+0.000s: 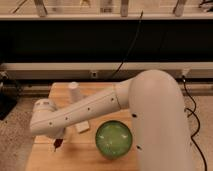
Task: Place the pepper in the ceramic bowl
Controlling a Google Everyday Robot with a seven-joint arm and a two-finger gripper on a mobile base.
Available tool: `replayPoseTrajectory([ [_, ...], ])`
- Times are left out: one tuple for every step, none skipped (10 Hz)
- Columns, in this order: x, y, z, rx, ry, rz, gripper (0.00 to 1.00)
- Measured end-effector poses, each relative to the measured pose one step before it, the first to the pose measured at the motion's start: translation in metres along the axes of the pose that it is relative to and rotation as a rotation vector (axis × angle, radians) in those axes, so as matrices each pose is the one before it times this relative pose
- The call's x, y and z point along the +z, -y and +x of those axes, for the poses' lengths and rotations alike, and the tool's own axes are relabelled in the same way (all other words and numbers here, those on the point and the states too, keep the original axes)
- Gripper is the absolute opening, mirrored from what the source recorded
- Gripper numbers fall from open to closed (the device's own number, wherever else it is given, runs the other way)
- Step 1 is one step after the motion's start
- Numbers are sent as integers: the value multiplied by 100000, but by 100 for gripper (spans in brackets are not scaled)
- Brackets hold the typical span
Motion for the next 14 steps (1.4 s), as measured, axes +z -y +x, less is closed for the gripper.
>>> replayPoseTrajectory([
  [-438, -683, 557, 888, -825, -332, 0],
  [-364, -981, 610, 1285, -472, -572, 0],
  [-310, -1082, 675, 1549, -595, -511, 0],
  [-320, -1035, 642, 1497, -605, -481, 0],
  [-307, -608, 347, 1048, -209, -278, 0],
  [-337, -782, 427, 1265, -276, -515, 0],
  [-301, -1247, 712, 2037, -517, -784, 0],
  [-87, -901, 438, 1356, -176, -738, 0],
  [-90, -1059, 465, 1654, -43, -789, 0],
  [21, -1485, 536, 2502, 179, -1142, 0],
  [67, -1417, 551, 2406, 47, -1058, 0],
  [202, -1751, 564, 3214, 550, -1278, 0],
  [227, -1517, 507, 2978, 540, -940, 0],
  [247, -1342, 460, 2758, 558, -916, 0],
])
